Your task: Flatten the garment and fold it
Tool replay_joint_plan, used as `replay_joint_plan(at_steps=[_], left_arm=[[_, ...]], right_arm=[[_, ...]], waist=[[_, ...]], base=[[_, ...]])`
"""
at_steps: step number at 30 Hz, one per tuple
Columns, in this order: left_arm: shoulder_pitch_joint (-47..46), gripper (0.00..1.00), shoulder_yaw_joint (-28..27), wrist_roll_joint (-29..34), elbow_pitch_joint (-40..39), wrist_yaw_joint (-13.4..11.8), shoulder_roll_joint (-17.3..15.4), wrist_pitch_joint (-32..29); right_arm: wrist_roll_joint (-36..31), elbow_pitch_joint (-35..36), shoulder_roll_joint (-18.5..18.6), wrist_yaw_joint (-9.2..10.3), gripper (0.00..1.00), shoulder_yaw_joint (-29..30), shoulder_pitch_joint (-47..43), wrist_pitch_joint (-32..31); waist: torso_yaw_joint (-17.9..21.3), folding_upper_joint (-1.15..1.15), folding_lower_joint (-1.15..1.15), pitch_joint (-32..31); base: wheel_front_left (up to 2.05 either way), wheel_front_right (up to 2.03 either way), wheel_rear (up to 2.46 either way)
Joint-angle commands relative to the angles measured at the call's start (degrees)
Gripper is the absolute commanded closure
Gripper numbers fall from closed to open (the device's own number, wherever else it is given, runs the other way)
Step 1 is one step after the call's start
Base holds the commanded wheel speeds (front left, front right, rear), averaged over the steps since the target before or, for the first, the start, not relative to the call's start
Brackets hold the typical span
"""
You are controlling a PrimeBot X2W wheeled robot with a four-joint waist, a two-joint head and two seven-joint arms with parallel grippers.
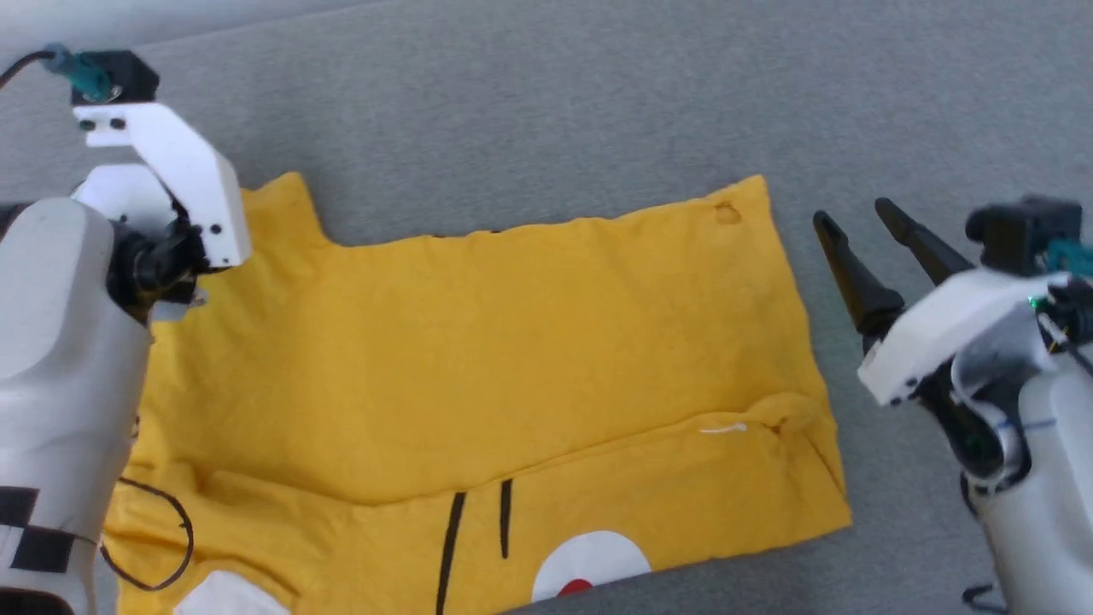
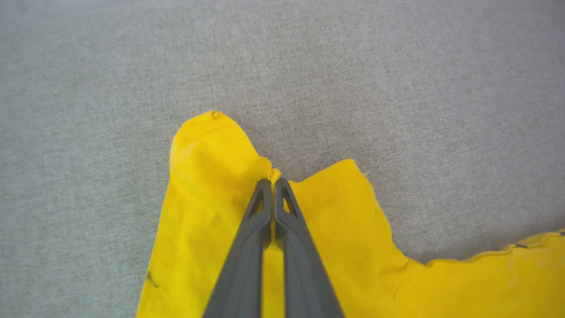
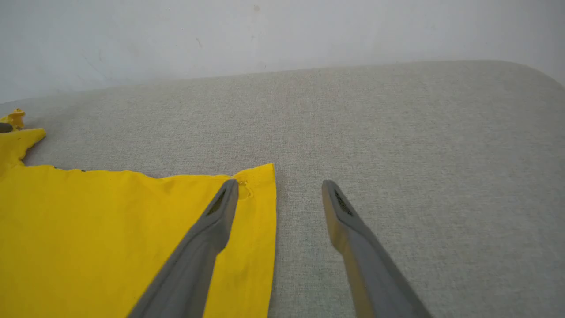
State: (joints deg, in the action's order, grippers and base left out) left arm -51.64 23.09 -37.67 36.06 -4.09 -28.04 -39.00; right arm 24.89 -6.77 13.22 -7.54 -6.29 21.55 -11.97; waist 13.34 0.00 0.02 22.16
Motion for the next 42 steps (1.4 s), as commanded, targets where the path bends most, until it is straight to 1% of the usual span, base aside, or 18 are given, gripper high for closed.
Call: replay_joint_plan(at_steps=[1,5,7,8,14,19,20,21,22,24,25,27,28,31,33,38,42], left_arm=[[0.52,1.00,0.31,0.23,-1.67,0.35,0.49,0.92],[0.09,1.00,1.13,0.66,-5.71,0.67,1.51,2.08],[0.05,1.00,1.53,0.88,-7.27,0.70,1.82,2.34],[0.05,1.00,1.53,0.88,-7.27,0.70,1.82,2.34],[0.80,1.00,1.59,0.52,-10.13,0.34,1.85,2.55],[1.79,1.00,1.32,-0.09,-10.77,0.19,1.55,2.80],[1.98,1.00,1.28,-0.21,-10.85,0.19,1.49,2.85],[2.16,1.00,1.25,-0.30,-10.89,0.22,1.38,2.90],[2.33,1.00,1.20,-0.41,-10.88,0.22,1.29,2.94],[2.61,1.00,1.12,-0.67,-10.79,0.28,1.24,3.09],[2.78,1.00,0.98,-0.91,-10.71,0.36,1.31,3.34],[3.13,1.00,0.61,-1.27,-10.56,0.51,1.34,4.29],[3.27,1.00,0.36,-1.25,-10.49,0.49,1.25,5.13],[4.31,1.00,-0.72,-1.79,-10.45,0.49,1.24,7.90],[5.95,1.00,-1.65,-2.48,-10.81,0.44,1.23,9.91],[14.11,1.00,-4.85,-5.35,-14.66,-0.37,0.83,14.74],[24.31,1.00,-7.20,-7.46,-20.08,-2.23,0.46,17.93]], right_arm=[[1.31,-2.53,1.20,0.05,0.00,-1.32,3.12,-2.52],[4.17,-10.27,3.73,0.05,0.00,-3.67,10.02,-9.90],[5.65,-14.16,4.10,0.05,0.00,-4.69,13.16,-13.46],[5.65,-14.16,4.10,0.05,0.00,-4.69,13.16,-13.46],[9.18,-24.70,3.97,0.05,0.00,-7.56,19.51,-22.69],[11.07,-30.93,3.40,0.05,0.00,-10.28,20.06,-31.56],[11.53,-31.68,3.22,0.05,0.45,-10.68,19.93,-33.24],[11.71,-32.29,3.18,0.05,0.68,-11.14,19.85,-34.81],[11.94,-32.74,3.12,0.05,1.00,-11.51,19.78,-36.18],[12.54,-32.73,3.04,0.05,1.00,-11.83,19.96,-37.68],[12.31,-31.70,3.39,0.05,1.00,-12.30,20.38,-36.89],[11.64,-29.19,4.62,0.05,1.00,-12.52,21.42,-32.81],[11.00,-28.11,5.37,0.05,1.00,-12.14,21.96,-29.73],[9.89,-26.33,6.63,0.05,1.00,-11.02,22.60,-22.71],[9.88,-25.92,6.92,0.05,1.00,-10.36,21.93,-19.71],[9.39,-23.86,8.11,0.05,1.00,-10.31,16.86,-14.83],[9.53,-21.48,8.44,0.05,1.00,-10.01,9.94,-11.32]], waist=[[-3.84,0.00,-0.02,-0.65],[-6.83,0.00,-0.02,0.65],[-7.83,0.00,-0.02,1.24],[-7.83,0.00,-0.02,1.24],[-9.33,0.00,-0.02,2.45],[-9.58,0.00,-0.02,2.48],[-9.59,0.00,-0.02,2.44],[-9.58,0.00,-0.02,2.38],[-9.54,0.00,-0.02,2.29],[-9.53,0.00,-0.02,2.05],[-9.53,0.00,-0.02,1.81],[-9.57,0.00,-0.02,1.08],[-9.60,0.00,-0.02,0.57],[-9.77,0.00,-0.02,-1.71],[-9.93,0.00,-0.02,-3.85],[-10.57,0.00,-0.02,-9.13],[-11.28,0.00,-0.02,-12.28]], base=[[0.00,0.00,0.00],[0.00,0.00,0.00],[0.00,0.00,0.00],[0.00,0.00,0.00],[0.00,0.00,0.00],[0.00,0.00,0.00],[0.00,0.00,0.00],[0.00,0.00,0.00],[0.00,0.00,0.00],[0.00,0.00,0.00],[0.00,0.00,0.00],[0.00,0.00,0.00],[0.00,0.00,0.00],[0.00,0.00,0.00],[0.00,0.00,0.00],[0.00,0.00,0.00],[0.00,0.00,0.00]])
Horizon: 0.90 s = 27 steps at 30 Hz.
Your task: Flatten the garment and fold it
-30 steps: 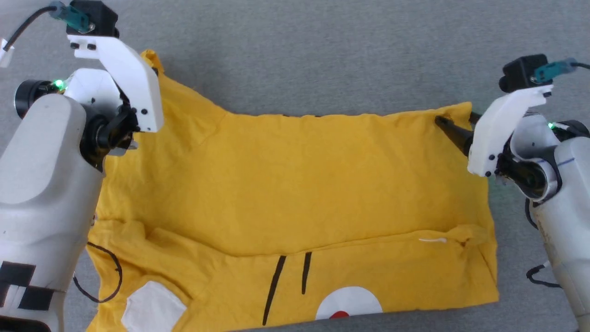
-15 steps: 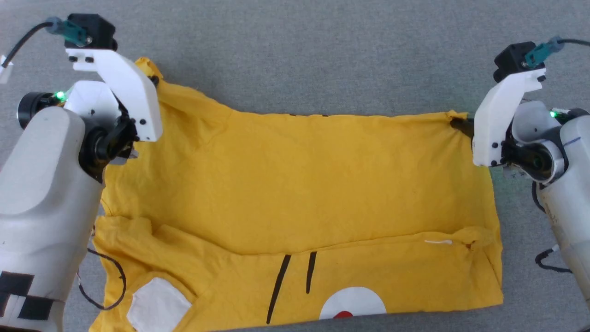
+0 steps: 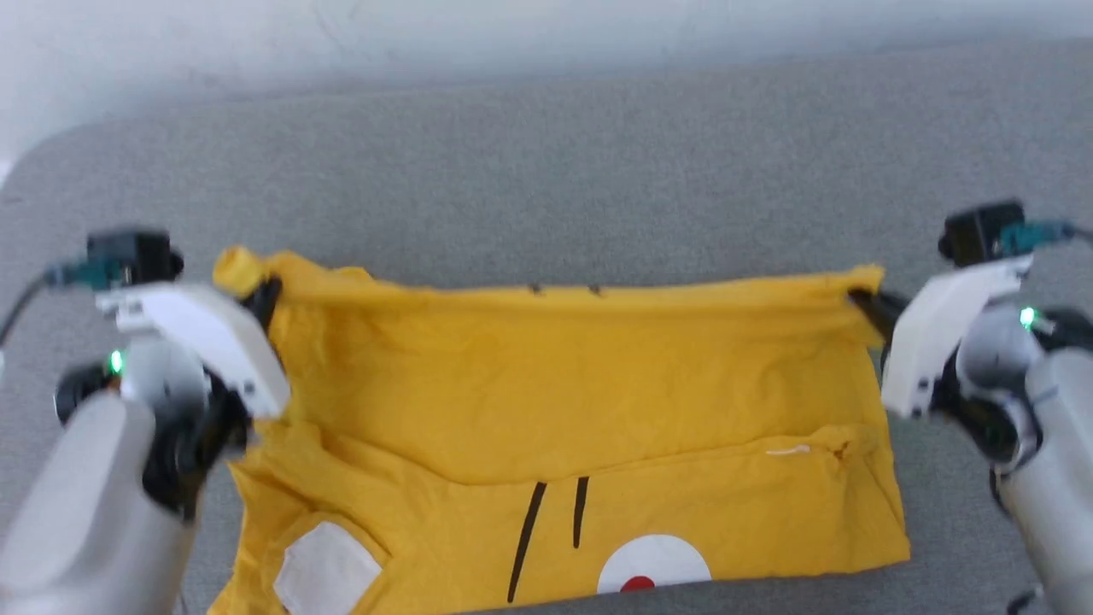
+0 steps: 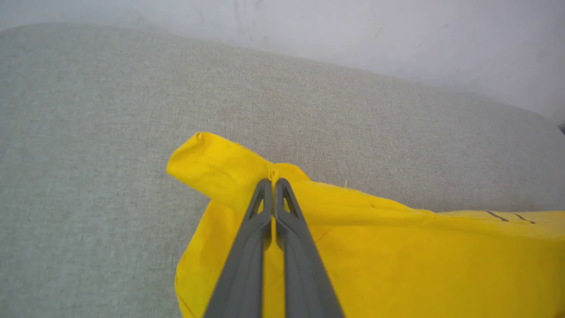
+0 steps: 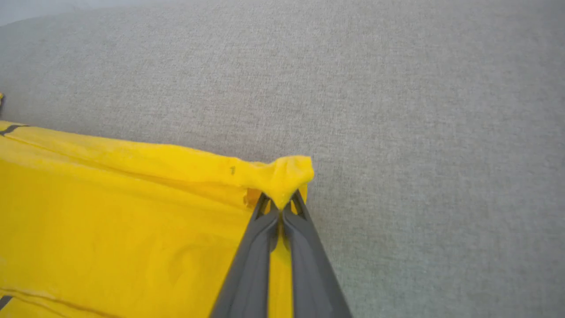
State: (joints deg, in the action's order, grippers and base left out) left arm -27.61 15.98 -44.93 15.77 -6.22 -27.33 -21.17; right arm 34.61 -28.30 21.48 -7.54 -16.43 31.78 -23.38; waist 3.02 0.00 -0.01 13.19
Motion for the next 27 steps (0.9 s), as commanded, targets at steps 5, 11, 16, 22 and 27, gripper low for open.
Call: replay_joint_plan(at_steps=[5,11,16,22,27], left_arm=[[13.60,1.00,-2.21,-1.97,-7.97,-3.41,-0.21,2.94],[26.05,1.00,-2.44,-3.66,-14.56,-6.81,1.06,3.53],[31.60,0.65,-1.39,-4.68,-14.93,-7.95,2.98,3.80],[31.86,0.00,-0.38,-3.78,-11.40,-7.09,4.89,7.12],[31.94,0.00,-0.99,-2.01,-10.52,-6.61,5.79,12.71]], right_arm=[[0.49,2.18,0.03,0.05,1.00,2.35,-9.43,3.36],[0.36,3.59,-1.54,0.05,1.00,6.56,-17.52,6.20],[-0.49,3.79,-3.34,0.05,0.56,9.58,-22.34,6.89],[-2.40,6.91,-5.45,0.05,0.00,11.79,-27.72,8.56],[-4.87,14.33,-6.69,0.05,0.00,14.96,-32.22,11.07]], waist=[[-1.75,0.00,0.01,-5.86],[-1.89,0.00,0.01,-6.87],[-1.89,0.00,0.01,-7.05],[-2.08,0.00,0.01,-7.83],[-1.67,0.00,0.01,-9.18]], base=[[0.00,0.00,0.00],[0.00,0.00,0.00],[0.00,0.00,0.00],[0.00,0.00,0.00],[0.00,0.00,0.00]])
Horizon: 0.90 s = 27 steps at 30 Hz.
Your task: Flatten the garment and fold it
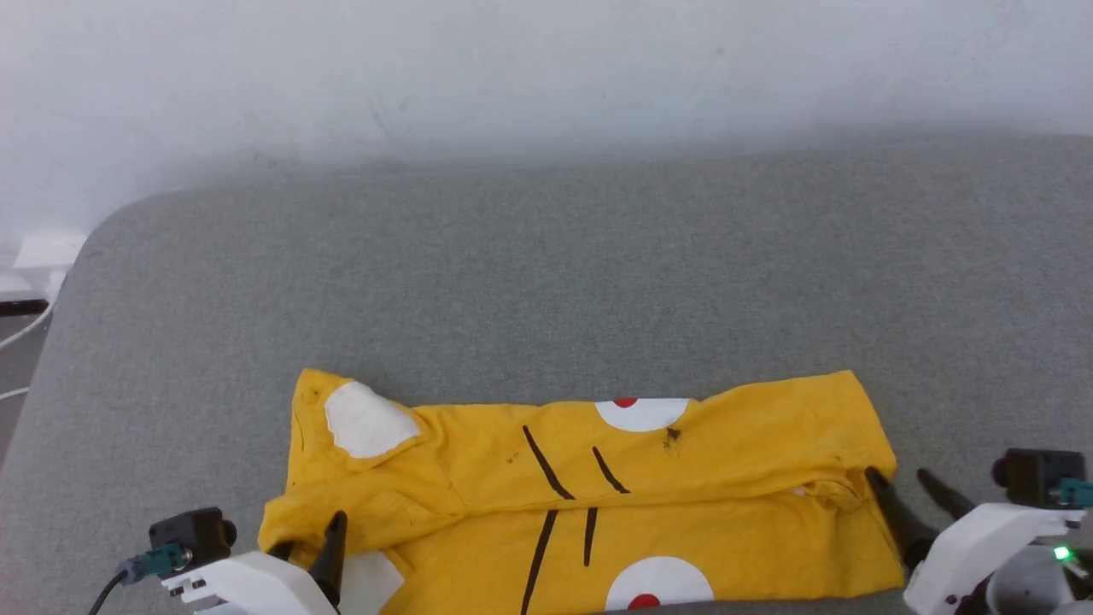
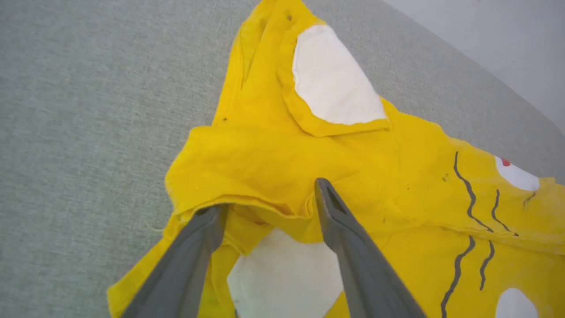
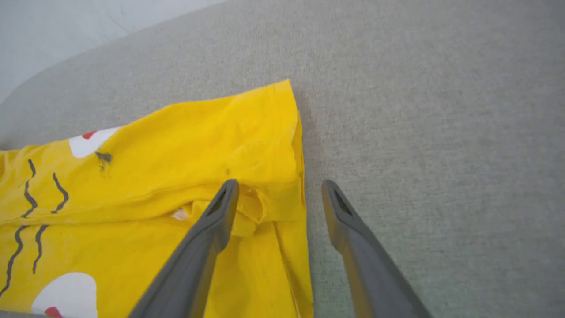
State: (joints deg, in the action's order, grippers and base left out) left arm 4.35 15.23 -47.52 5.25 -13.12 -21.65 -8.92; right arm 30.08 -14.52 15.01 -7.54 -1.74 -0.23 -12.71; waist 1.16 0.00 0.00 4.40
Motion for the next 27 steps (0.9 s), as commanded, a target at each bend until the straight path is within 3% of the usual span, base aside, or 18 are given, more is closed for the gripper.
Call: replay_joint_plan(at_steps=[1,5,11,18,27], left_arm=[[0.00,0.00,-0.38,0.92,-0.12,0.35,0.28,1.56],[0.04,0.00,-0.82,2.61,-0.71,-0.24,0.92,5.54],[-1.98,0.00,-0.48,7.20,-1.80,0.21,1.23,13.39],[-5.32,0.00,0.65,14.00,-2.63,1.95,2.03,22.59],[-4.51,0.00,-1.44,24.42,-9.25,2.63,4.34,23.89]], right_arm=[[-0.91,2.38,-0.49,0.05,0.00,1.26,-0.83,0.92],[-3.13,7.53,-1.66,0.05,0.00,6.52,-2.25,0.63],[-3.67,6.79,-1.47,0.05,0.00,10.65,-0.40,-5.82],[-2.19,1.64,-0.42,0.05,0.00,8.28,3.87,-16.06],[-1.04,-5.67,-1.38,0.05,0.00,5.00,7.14,-24.86]], waist=[[0.29,0.00,0.00,-0.65],[0.24,0.00,0.00,-1.41],[-1.73,0.00,0.00,-1.10],[-4.67,0.00,0.00,0.21],[-6.22,0.00,0.00,1.23]], base=[[0.00,0.00,0.00],[0.00,0.00,0.00],[0.00,0.00,0.00],[0.00,0.00,0.00],[0.00,0.00,0.00]])
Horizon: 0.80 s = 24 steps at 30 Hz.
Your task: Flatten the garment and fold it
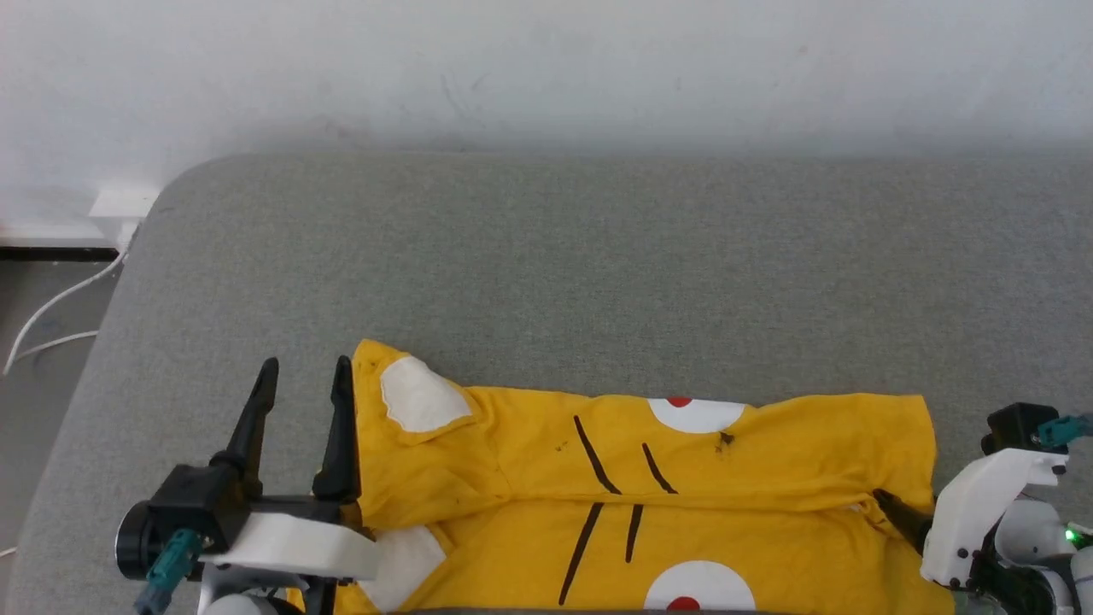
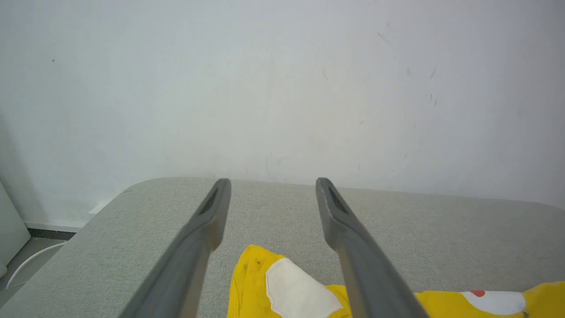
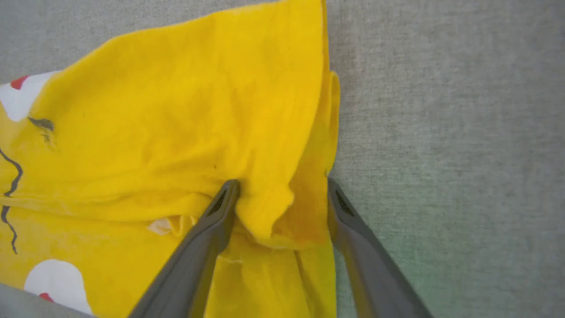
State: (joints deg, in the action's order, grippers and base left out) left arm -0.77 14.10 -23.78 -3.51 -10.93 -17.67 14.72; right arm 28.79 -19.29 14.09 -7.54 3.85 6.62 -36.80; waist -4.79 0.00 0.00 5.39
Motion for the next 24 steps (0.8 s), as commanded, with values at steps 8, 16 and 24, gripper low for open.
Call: replay_joint_plan(at_steps=[8,16,24], left_arm=[[3.37,0.00,-1.61,4.49,-4.39,2.06,2.40,0.27],[5.99,0.00,-2.28,5.98,-4.16,2.46,2.60,0.28],[7.12,0.00,-2.13,5.88,-3.48,2.04,3.31,0.28]], right_arm=[[2.76,-6.42,-2.21,0.05,0.82,-3.65,0.60,-6.96],[4.38,-5.60,-0.75,0.05,1.00,-6.44,2.25,-7.10],[4.28,-0.75,4.63,0.05,1.00,-6.29,2.98,-1.93]], waist=[[-0.57,0.00,0.00,0.14],[-0.22,0.00,0.00,-1.36],[0.84,0.00,0.00,-2.88]], base=[[0.00,0.00,0.00],[0.00,0.00,0.00],[0.00,0.00,0.00]])
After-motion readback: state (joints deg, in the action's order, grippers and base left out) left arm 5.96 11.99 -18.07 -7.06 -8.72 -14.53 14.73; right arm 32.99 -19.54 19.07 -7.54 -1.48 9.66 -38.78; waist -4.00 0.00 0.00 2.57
